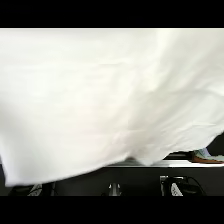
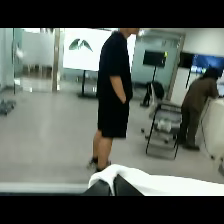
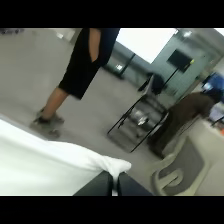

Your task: Fold the shirts.

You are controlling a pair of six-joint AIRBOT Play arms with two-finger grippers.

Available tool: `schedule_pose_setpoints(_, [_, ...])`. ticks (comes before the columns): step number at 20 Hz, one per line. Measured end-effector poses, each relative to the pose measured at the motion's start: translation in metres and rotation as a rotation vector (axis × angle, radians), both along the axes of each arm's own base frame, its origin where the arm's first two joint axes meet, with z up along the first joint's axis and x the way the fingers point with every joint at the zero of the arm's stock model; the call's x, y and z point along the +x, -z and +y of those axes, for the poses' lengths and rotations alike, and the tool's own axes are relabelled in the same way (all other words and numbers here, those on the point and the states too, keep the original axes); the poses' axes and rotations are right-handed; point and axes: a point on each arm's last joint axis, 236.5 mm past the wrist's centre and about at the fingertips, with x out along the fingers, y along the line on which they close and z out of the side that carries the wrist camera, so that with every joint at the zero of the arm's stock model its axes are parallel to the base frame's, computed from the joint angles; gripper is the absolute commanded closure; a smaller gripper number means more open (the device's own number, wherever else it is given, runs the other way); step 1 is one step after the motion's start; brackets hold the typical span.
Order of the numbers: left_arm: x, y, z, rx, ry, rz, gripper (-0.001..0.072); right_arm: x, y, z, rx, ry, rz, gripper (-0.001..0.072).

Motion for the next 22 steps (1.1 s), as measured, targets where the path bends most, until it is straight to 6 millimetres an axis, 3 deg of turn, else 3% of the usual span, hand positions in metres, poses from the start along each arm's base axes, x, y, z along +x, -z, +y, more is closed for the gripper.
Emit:
schedule_pose_setpoints(2, [0.046,0.064,0.012,-0.015,-0.007,0.221,0.0675,0.044,0.063,-0.003,0.039,-0.016,0.237,0.0694])
schedule_pose_setpoints(5, [0.105,0.180,0.026,-0.036,-0.003,0.541,0.0675,0.100,0.185,0.000,0.088,-0.047,0.658,0.0695])
schedule_pose_setpoints(8, [0.139,0.304,0.037,-0.065,0.003,0.827,0.0675,0.138,0.298,0.020,0.073,-0.083,0.986,0.0694])
schedule_pose_setpoints(11, [0.163,0.391,0.046,-0.077,0.004,0.990,0.0674,0.171,0.383,0.046,0.088,-0.095,1.155,0.0694])
schedule_pose_setpoints(14, [0.190,0.443,0.053,-0.094,-0.006,1.050,0.0674,0.202,0.440,0.059,0.131,-0.080,1.192,0.0693])
schedule_pose_setpoints(16, [0.212,0.459,0.057,-0.115,-0.015,1.033,0.0674,0.229,0.459,0.065,0.158,-0.068,1.138,0.0693])
schedule_pose_setpoints(18, [0.236,0.466,0.059,-0.148,-0.025,0.990,0.0674,0.257,0.464,0.066,0.177,-0.055,1.042,0.0693])
schedule_pose_setpoints(22, [0.284,0.449,0.061,-0.238,-0.055,0.825,0.0674,0.307,0.447,0.063,0.203,-0.034,0.818,0.0693])
